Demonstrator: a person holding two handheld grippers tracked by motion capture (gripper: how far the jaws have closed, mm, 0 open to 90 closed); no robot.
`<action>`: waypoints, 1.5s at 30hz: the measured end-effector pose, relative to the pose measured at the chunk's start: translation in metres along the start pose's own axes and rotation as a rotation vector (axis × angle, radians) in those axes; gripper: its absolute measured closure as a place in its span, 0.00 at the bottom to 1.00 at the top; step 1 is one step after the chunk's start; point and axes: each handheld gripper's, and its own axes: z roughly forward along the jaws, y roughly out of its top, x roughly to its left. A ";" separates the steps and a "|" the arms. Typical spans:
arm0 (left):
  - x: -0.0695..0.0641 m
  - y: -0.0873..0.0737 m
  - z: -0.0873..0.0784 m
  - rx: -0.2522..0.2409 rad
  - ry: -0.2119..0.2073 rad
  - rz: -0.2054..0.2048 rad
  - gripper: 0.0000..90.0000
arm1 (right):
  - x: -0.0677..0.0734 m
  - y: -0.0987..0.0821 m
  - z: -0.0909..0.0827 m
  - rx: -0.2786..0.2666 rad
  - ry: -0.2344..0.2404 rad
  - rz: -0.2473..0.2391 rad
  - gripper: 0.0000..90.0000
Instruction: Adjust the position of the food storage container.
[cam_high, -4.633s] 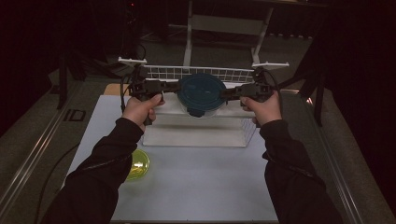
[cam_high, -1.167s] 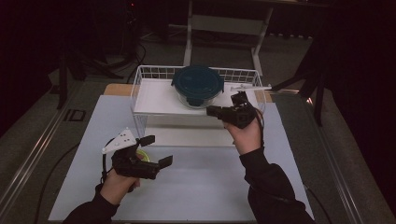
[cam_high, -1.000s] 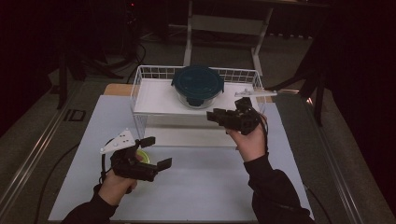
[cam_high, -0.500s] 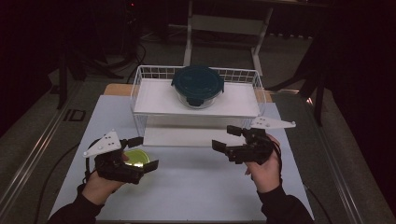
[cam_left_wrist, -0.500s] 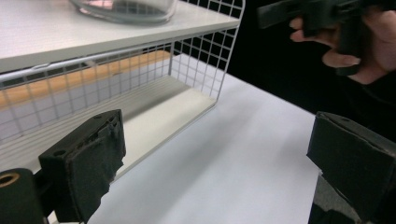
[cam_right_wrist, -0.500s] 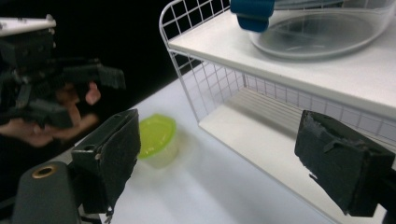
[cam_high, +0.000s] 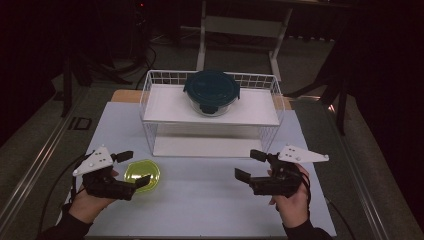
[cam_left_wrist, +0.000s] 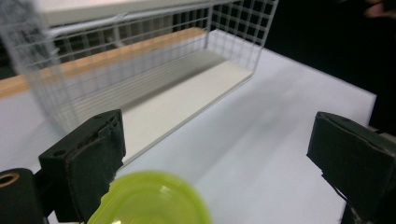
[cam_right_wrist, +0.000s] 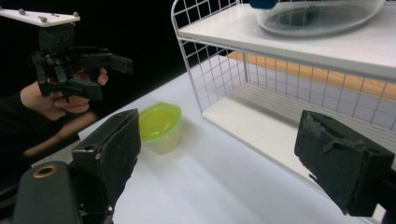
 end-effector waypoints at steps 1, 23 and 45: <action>0.002 -0.003 -0.002 0.004 0.008 -0.005 0.04 | 0.001 -0.001 -0.001 0.002 -0.004 -0.002 0.16; 0.056 -0.071 -0.031 0.106 0.139 -0.128 0.57 | 0.010 -0.026 -0.027 -0.026 -0.033 -0.025 0.16; 0.067 -0.101 0.017 0.309 0.124 -0.058 0.99 | 0.002 -0.046 -0.030 -0.017 -0.047 0.010 0.16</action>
